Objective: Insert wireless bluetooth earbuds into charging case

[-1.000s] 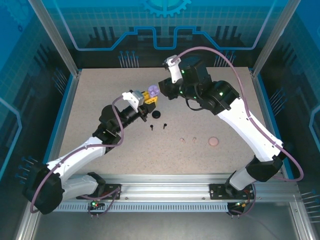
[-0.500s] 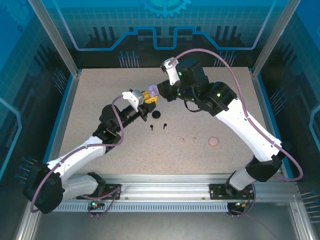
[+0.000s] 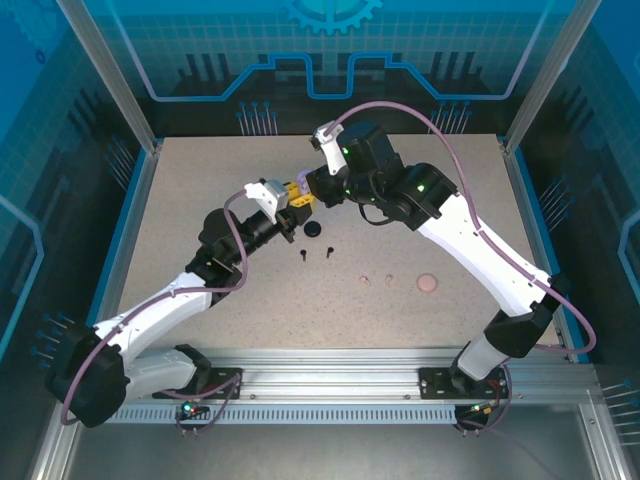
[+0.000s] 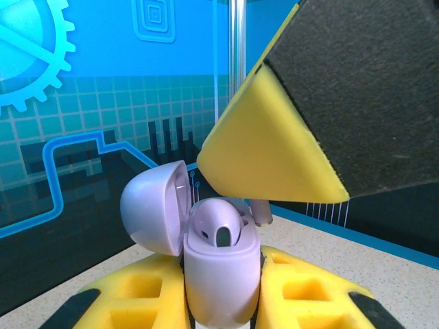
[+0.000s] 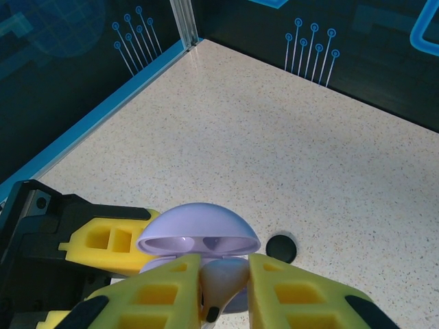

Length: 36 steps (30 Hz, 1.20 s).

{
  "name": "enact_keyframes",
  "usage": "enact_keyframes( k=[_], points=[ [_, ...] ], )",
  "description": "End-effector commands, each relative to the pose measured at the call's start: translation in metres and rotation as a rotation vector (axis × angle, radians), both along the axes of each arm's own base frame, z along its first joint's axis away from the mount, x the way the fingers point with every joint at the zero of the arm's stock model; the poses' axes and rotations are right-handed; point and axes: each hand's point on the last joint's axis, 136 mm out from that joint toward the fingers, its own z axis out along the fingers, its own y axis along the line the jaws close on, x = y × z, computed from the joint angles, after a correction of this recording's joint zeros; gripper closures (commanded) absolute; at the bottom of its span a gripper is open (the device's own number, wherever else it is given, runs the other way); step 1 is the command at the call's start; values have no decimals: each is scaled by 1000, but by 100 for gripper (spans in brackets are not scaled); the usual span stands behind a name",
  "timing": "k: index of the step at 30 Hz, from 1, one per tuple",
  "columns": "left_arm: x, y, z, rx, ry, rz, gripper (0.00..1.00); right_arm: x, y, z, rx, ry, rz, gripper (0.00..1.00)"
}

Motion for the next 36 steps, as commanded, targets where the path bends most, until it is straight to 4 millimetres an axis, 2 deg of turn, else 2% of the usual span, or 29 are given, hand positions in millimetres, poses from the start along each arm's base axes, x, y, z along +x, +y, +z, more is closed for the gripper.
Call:
enact_keyframes(
  k=[1, 4, 9, 14, 36],
  points=[
    [-4, -4, 21, -27, -48, -28, 100, 0, 4, 5, -3, -31, 4, 78],
    [-4, -5, 19, -23, -44, -30, 100, 0, 3, 9, 11, -31, -1, 79],
    [-2, -5, 17, -20, -39, -27, 100, -5, -1, 35, 73, -56, 3, 80],
    [-3, -6, 16, -22, -39, -31, 100, -9, -5, 51, 100, -82, 2, 80],
    [-5, -6, 25, -25, -61, -33, 100, 11, 1, 4, 49, 6, -19, 81]
  ],
)
